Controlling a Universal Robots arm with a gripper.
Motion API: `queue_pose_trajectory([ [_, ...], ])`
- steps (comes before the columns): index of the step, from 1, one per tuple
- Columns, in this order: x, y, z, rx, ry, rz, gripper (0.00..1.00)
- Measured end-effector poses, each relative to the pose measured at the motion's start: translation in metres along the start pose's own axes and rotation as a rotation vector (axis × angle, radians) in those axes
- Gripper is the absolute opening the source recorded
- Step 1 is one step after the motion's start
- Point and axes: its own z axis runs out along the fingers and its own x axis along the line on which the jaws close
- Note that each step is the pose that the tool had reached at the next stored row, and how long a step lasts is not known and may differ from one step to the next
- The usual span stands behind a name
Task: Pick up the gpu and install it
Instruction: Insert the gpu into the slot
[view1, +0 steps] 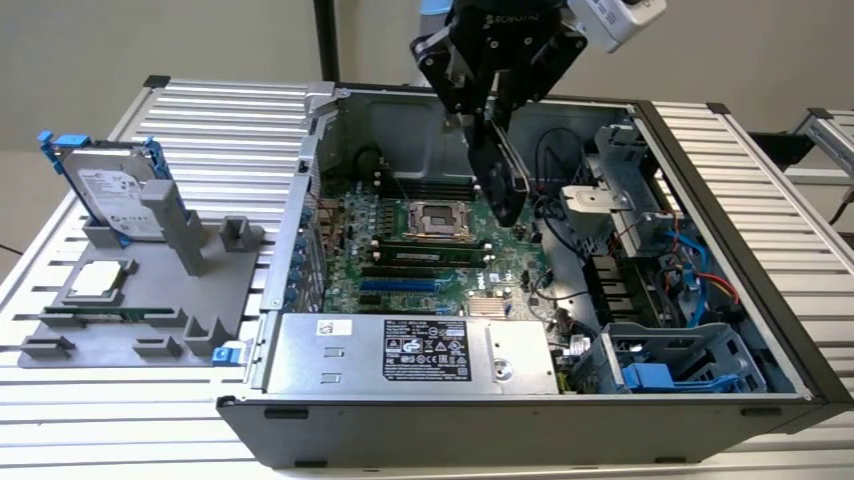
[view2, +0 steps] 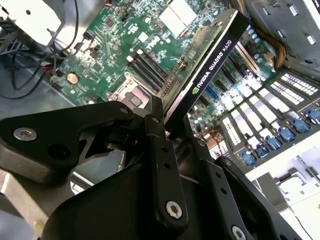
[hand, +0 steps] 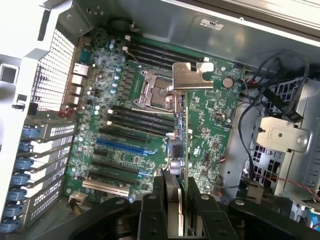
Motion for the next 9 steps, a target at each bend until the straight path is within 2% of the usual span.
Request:
queue_pose_trajectory([
  [9,0.0000,0.0000,-0.0001,-0.0052,0.0020,-0.072,0.00],
])
